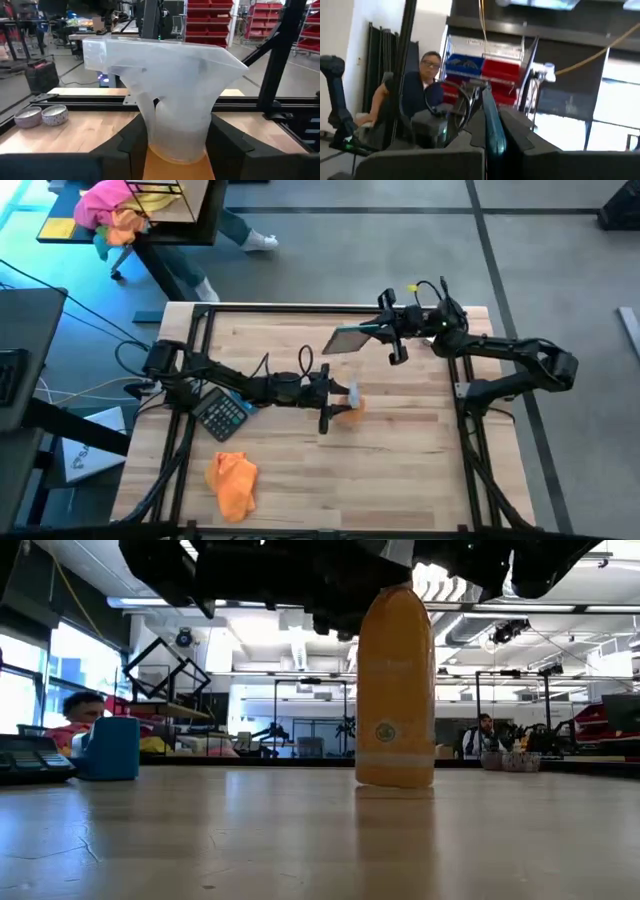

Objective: Apply microfiber cloth
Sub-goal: Spray the blue phone using the orange spray bottle

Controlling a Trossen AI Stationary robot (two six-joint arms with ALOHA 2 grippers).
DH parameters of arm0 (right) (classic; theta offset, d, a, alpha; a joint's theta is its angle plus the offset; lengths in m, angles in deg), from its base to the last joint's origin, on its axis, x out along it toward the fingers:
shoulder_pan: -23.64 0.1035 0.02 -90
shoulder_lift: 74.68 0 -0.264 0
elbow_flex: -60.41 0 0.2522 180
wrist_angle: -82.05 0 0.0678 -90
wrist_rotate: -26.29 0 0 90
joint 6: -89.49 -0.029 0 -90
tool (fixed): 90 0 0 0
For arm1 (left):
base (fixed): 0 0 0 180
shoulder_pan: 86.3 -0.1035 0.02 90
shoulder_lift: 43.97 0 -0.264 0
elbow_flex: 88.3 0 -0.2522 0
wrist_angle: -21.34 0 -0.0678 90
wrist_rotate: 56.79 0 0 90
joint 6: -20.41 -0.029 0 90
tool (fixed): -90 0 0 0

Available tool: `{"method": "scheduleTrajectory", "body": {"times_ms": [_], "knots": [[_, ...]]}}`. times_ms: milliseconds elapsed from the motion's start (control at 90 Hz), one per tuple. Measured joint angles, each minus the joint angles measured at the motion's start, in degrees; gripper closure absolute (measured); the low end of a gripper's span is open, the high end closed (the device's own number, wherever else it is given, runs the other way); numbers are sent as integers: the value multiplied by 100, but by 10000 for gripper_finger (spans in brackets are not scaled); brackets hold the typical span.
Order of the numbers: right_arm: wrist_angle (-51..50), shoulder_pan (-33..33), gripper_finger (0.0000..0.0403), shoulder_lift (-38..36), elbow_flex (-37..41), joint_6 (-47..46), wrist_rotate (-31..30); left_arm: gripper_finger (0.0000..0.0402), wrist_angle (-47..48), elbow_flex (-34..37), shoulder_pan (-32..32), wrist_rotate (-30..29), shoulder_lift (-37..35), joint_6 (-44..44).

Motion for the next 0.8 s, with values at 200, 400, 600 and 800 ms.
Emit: {"method": "scheduleTrajectory", "body": {"times_ms": [200, 400, 600, 800], "knots": [[25, 2, 403, -135, 0, 266, 38, 197, 223, 2, -7, 94, -157, 216], [-758, 266, 403, -492, -2, 2090, 32, 114, 1093, 7, -27, 96, -820, 275], [-2009, 781, 403, -797, -2, 4263, -414, 104, 1569, 7, -39, 114, -1308, 307], [-2673, 1406, 403, -1046, -2, 5205, -1625, 103, 2192, 7, -29, 145, -1314, 433]]}}
